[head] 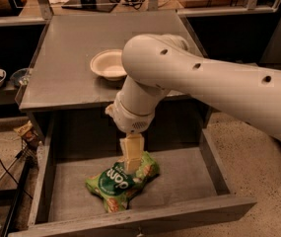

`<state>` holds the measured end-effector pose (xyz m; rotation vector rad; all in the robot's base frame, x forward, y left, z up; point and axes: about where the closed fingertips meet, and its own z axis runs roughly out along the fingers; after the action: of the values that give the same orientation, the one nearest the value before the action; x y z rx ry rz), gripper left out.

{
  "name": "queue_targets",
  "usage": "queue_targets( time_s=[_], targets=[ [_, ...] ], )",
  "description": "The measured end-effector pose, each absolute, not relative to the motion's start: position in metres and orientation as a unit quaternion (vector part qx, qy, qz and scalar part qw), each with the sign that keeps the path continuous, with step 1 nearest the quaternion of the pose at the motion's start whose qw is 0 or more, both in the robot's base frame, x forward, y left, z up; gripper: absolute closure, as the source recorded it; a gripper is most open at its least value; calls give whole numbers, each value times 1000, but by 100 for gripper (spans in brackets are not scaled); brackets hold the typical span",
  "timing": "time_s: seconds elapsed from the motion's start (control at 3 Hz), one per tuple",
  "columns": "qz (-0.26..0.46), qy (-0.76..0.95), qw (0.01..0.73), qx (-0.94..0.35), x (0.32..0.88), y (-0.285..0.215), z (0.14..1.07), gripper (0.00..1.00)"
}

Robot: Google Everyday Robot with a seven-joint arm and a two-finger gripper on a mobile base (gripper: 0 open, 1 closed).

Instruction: Pick green rice chip bag from top drawer and place on counter

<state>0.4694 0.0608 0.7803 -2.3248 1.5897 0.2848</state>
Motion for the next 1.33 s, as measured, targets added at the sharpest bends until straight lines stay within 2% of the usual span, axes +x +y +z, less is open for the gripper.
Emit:
queue_targets(
  time_s=[0.67, 1.33],
  targets=[
    [141, 560, 121, -807, 449, 70, 723, 0],
    [121, 547, 108, -821, 454, 83, 697, 0]
  ],
)
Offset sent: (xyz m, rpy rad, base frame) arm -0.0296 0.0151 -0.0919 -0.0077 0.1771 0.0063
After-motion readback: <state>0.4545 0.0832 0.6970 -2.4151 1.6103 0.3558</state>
